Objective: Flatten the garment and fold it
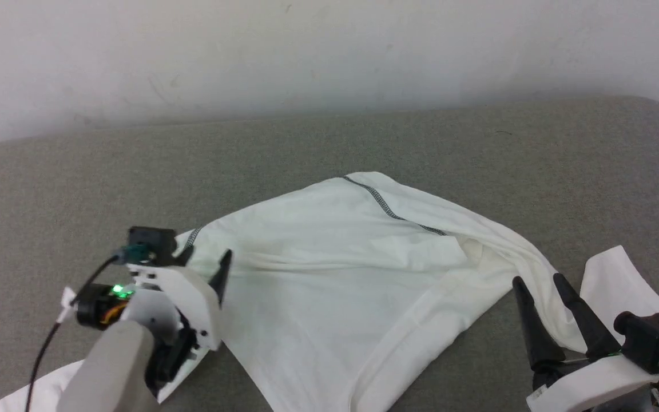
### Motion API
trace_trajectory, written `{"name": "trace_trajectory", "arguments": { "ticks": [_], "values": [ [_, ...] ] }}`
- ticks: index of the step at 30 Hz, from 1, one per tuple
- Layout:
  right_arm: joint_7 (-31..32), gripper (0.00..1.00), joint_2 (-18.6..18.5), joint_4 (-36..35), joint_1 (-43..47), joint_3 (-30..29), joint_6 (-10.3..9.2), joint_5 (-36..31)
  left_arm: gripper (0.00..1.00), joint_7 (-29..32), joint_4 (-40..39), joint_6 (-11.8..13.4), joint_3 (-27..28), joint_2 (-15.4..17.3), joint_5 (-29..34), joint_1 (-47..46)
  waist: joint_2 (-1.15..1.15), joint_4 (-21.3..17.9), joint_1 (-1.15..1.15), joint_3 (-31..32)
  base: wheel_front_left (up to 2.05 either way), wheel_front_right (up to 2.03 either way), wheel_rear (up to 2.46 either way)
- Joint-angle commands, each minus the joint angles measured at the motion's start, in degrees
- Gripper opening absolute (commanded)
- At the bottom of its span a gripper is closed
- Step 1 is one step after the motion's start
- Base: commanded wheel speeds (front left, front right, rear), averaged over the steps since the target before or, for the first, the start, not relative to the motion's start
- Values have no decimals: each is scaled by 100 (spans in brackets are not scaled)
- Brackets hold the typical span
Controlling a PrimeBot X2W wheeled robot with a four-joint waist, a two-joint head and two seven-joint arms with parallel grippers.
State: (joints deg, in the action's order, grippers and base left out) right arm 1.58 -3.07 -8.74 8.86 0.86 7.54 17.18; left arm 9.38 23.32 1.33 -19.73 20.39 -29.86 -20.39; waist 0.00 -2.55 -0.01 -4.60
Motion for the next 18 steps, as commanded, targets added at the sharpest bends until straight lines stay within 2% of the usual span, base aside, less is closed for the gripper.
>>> {"name": "trace_trajectory", "arguments": {
  "ticks": [1,6,12,13,14,15,16,18],
  "values": [
    [24,100,19,-53,47,-5,-5,38,100,265,-160,-141,-239,-83,81,146,0,37,1,-31,0,0,0],
    [27,100,19,-61,-41,46,-5,44,100,998,-163,-425,-864,-266,184,89,0,41,1,-146,0,0,0],
    [16,100,19,5,-128,92,-5,65,100,1506,471,-542,-1288,-540,251,-152,0,-26,1,-217,0,0,0],
    [23,100,19,17,-132,89,-5,61,63,1568,604,-574,-1359,-575,263,-187,0,-39,1,-215,0,0,0],
    [42,100,19,36,-134,90,-5,51,7,1625,724,-620,-1418,-627,227,-194,0,-58,1,-201,0,0,0],
    [42,100,19,36,-134,90,-5,51,7,1625,724,-620,-1418,-627,227,-194,0,-58,1,-201,0,0,0],
    [67,100,19,53,-133,97,-5,51,0,1703,826,-683,-1498,-686,167,-183,0,-75,1,-187,0,0,0],
    [91,100,19,69,-129,90,-5,67,0,1660,888,-764,-1621,-762,101,-184,0,-104,1,-155,0,0,0]
  ]
}}
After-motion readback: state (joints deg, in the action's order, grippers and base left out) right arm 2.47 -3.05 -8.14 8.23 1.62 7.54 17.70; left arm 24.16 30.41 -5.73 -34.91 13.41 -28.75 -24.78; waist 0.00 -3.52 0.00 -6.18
